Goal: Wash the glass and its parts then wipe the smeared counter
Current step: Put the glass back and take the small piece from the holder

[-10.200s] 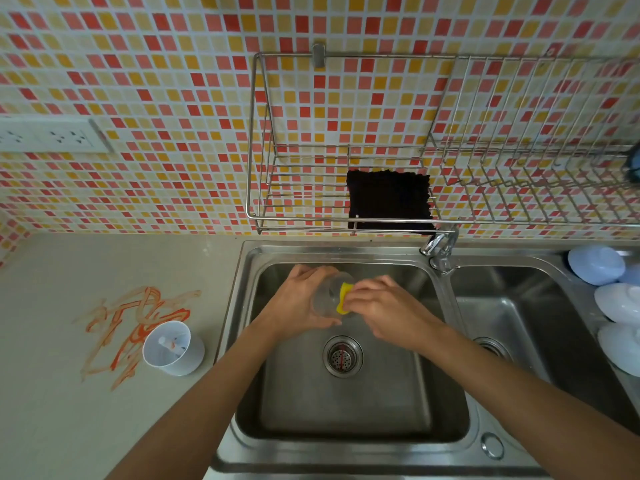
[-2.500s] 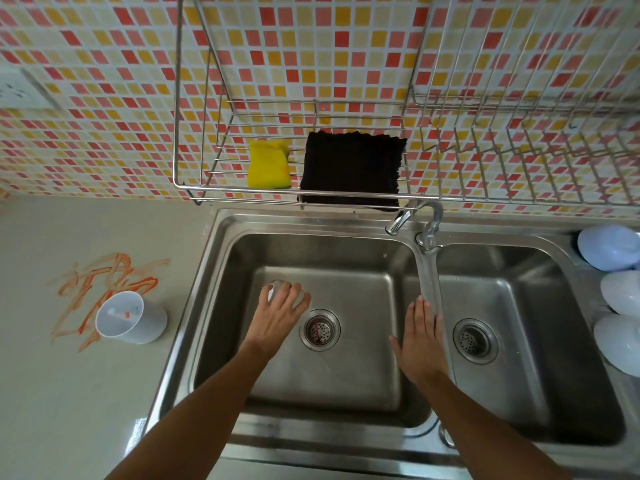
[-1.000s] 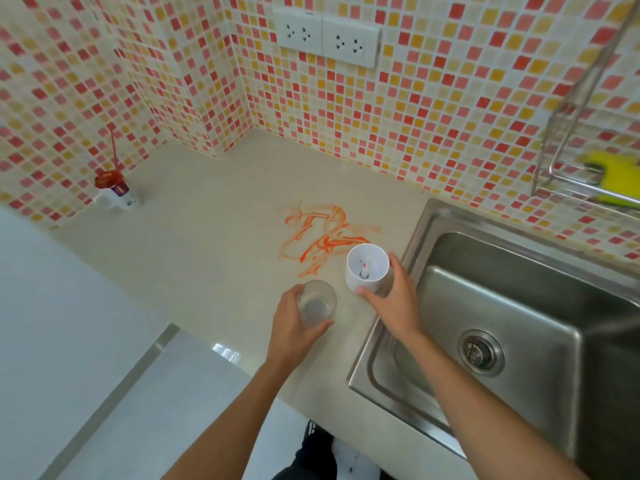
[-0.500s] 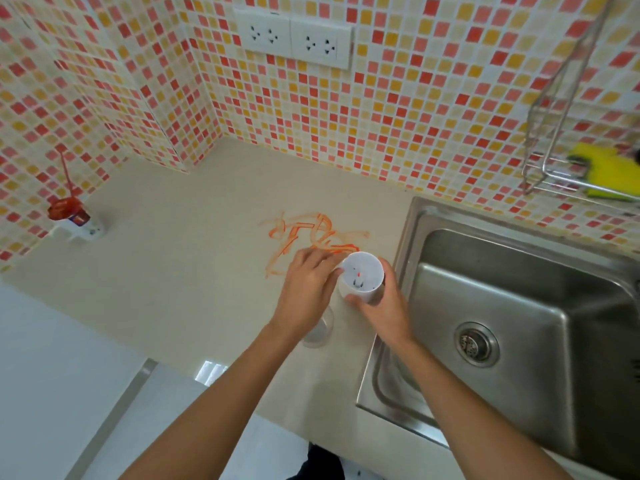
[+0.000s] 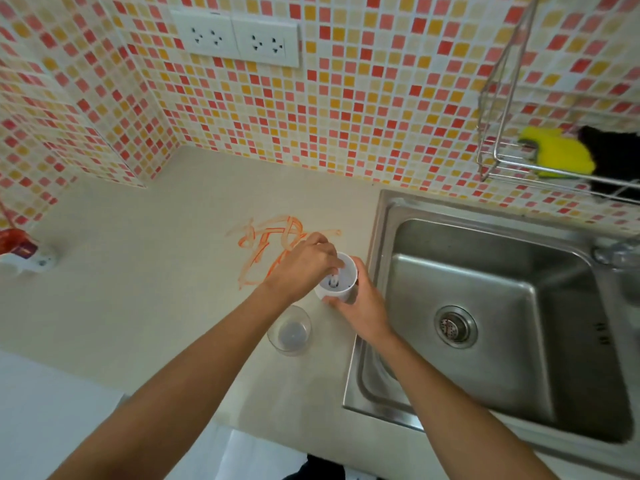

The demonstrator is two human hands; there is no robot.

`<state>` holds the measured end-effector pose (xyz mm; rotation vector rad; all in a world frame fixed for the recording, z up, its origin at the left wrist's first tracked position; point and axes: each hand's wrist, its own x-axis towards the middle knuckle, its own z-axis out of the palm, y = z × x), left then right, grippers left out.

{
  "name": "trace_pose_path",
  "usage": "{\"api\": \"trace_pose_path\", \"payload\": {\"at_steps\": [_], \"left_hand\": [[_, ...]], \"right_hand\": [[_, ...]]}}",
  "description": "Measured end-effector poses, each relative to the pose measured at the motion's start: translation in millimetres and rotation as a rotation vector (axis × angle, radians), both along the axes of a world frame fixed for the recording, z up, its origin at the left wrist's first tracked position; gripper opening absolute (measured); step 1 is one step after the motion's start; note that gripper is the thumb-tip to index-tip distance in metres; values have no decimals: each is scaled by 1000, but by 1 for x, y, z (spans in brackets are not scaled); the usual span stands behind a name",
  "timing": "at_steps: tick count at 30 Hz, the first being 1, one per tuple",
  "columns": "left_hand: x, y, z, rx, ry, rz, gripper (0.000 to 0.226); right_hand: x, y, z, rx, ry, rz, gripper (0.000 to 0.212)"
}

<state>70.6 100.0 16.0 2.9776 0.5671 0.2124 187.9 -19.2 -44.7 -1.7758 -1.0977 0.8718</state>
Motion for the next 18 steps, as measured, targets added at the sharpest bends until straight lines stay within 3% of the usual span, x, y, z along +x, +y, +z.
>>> {"api": "trace_pose_path", "payload": {"at_steps": [6,10,13,15,18], "left_hand": [[-2,-13,-4,27,-49,64,37],[4,-8,11,2,-187,154,31],[1,-5,26,-138,-317,272,14],[-2,-4,32,-265,-398,362,14],[5,-15,43,-409,-474,444,14]], "right_hand": [[-1,-1,4,-4,-34,-14,76],[-2,-1,2,-22,-45,-23,76],[7,-5,0,-90,-89,43,103],[24,-13,5,-143,-134,73,112],[62,-34,29,-193,-288,42,81]]}}
